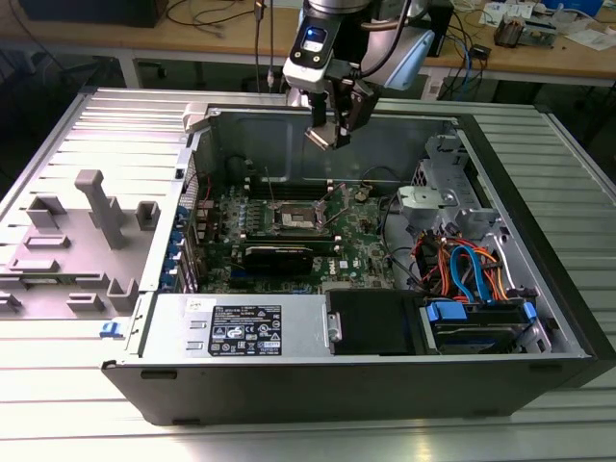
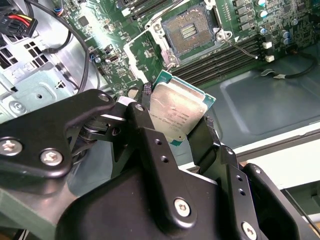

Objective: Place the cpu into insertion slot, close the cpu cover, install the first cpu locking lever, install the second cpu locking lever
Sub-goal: 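Place the cpu into insertion slot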

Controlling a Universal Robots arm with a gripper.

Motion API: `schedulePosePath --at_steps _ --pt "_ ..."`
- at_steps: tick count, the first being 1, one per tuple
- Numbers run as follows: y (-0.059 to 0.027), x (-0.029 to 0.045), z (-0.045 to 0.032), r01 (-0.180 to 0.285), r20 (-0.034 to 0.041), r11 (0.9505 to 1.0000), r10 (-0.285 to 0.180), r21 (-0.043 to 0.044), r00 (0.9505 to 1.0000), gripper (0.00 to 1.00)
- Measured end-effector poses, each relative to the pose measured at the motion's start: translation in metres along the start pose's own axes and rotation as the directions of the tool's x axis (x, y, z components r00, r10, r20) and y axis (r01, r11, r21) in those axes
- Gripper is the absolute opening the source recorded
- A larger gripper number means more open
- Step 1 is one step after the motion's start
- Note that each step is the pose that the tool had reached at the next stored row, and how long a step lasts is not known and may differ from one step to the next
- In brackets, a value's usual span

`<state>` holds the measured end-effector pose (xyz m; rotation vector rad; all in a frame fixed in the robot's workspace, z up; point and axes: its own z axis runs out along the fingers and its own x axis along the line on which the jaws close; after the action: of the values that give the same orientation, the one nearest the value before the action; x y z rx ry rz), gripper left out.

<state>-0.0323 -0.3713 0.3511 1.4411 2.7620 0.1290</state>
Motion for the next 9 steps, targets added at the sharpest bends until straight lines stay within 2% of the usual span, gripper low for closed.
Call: schedulePosePath --at_steps 3,7,9 --pt "-0.0003 -0.0001 0.0022 -0.015 0.0013 0.9999 0.015 -0.0002 0.9999 0.54" --pt "-0.0007 -0.0001 0.0058 -0.066 0.0051 0.9978 0.066 -0.0005 0.9978 0.54" --pt "-0.0009 -0.0002 0.0060 -0.072 0.0053 0.9974 0.072 -0.0001 0.9974 0.54"
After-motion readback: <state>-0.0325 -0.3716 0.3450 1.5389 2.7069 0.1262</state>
